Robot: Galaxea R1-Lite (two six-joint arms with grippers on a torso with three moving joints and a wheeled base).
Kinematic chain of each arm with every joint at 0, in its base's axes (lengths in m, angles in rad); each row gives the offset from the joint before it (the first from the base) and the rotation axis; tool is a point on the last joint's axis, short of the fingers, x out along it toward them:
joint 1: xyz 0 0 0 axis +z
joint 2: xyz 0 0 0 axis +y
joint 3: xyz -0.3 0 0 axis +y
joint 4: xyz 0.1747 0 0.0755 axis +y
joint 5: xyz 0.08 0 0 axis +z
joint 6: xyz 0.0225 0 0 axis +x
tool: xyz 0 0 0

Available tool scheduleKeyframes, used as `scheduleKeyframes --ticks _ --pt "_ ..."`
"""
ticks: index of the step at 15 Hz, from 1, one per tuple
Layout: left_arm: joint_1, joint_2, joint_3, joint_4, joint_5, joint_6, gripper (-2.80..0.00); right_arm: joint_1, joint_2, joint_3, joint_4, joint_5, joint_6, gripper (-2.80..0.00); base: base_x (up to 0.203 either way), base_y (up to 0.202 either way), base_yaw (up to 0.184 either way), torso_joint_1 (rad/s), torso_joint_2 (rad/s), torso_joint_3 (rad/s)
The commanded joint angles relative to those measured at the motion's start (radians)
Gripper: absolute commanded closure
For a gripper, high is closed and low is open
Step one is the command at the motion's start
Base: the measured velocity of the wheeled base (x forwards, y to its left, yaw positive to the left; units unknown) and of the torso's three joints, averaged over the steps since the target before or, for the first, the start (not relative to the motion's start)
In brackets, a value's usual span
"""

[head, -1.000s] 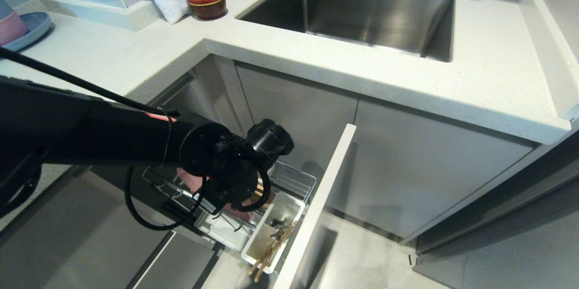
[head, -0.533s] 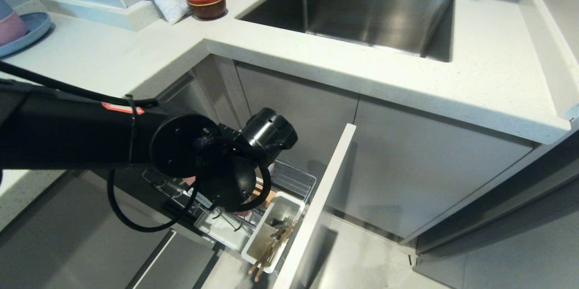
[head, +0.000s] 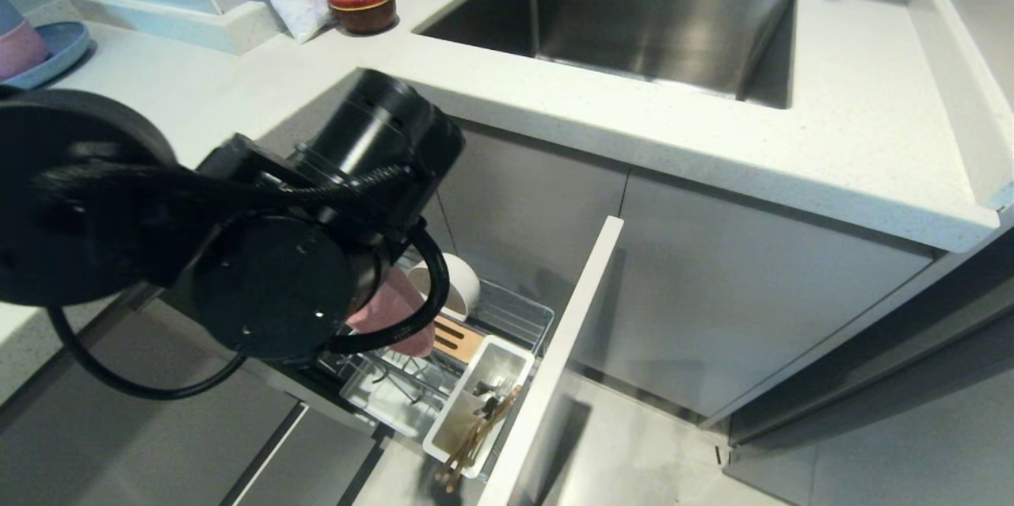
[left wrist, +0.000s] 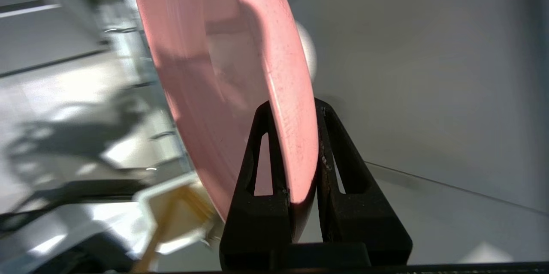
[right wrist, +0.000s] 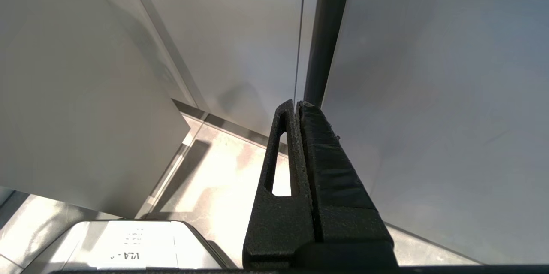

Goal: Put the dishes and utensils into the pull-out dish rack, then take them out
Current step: Take the plate out of the cupboard

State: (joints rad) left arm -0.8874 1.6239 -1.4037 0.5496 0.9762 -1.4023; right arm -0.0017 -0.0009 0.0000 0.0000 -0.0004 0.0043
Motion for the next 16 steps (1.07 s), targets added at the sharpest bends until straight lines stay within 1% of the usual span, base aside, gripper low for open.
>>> scheduleKeyframes --ticks 1,3,4,6,7,8,9,10,12,13,14,15,16 --pt "-0.029 -0.155 0.000 -0.078 0.005 0.091 0.00 0.000 -0.004 0.002 0.000 0.000 0.000 0.00 0.000 0.000 0.000 0.000 0.00 0.000" --pt "-0.035 -0.262 0.004 -0.187 0.003 0.223 0.00 0.000 -0.004 0.002 0.000 0.000 0.000 0.00 0.000 0.000 0.000 0.000 0.00 0.000" --pt "-0.035 -0.316 0.008 -0.254 0.000 0.301 0.00 0.000 -0.004 0.002 0.000 0.000 0.000 0.00 0.000 0.000 0.000 0.000 0.00 0.000" --pt "-0.032 -0.418 0.030 -0.418 -0.016 0.480 0.00 0.000 -0.004 0.002 0.000 0.000 0.000 0.00 0.000 0.000 0.000 0.000 0.00 0.000" --pt "-0.018 -0.466 0.046 -0.508 -0.039 0.580 0.00 0.000 -0.004 0.002 0.000 -0.001 0.000 0.00 0.000 0.000 0.000 0.000 0.00 0.000" --pt "0.027 -0.508 0.066 -0.596 -0.078 0.683 0.00 0.000 -0.004 0.002 0.000 -0.001 0.000 0.00 0.000 0.000 0.000 0.000 0.00 0.000" --pt "0.092 -0.541 0.083 -0.669 -0.127 0.767 0.00 0.000 -0.004 0.002 0.000 0.000 0.000 0.00 0.000 0.000 0.000 0.000 0.00 0.000" --pt "0.161 -0.567 0.095 -0.719 -0.176 0.828 0.00 0.000 -0.004 0.002 0.000 0.000 0.000 0.00 0.000 0.000 0.000 0.000 0.00 0.000" --pt "0.326 -0.609 0.107 -0.773 -0.277 0.926 0.00 0.000 -0.004 0.002 0.000 0.000 0.000 0.00 0.000 0.000 0.000 0.000 0.00 0.000" --pt "0.411 -0.621 0.108 -0.782 -0.322 0.959 0.00 0.000 -0.004 0.002 0.000 0.000 0.000 0.00 0.000 0.000 0.000 0.000 0.00 0.000" --pt "0.519 -0.631 0.108 -0.786 -0.374 0.992 0.00 0.000 -0.004 0.002 0.000 0.000 0.000 0.00 0.000 0.000 0.000 0.000 0.00 0.000" --pt "0.643 -0.638 0.104 -0.787 -0.423 1.032 0.00 0.000 -0.004 0.002 0.000 -0.001 0.000 0.00 0.000 0.000 0.000 0.000 0.00 0.000" --pt "0.744 -0.641 0.103 -0.786 -0.455 1.071 0.00 0.000 -0.004 0.002 0.000 -0.001 0.000 0.00 0.000 0.000 0.000 0.000 0.00 0.000"
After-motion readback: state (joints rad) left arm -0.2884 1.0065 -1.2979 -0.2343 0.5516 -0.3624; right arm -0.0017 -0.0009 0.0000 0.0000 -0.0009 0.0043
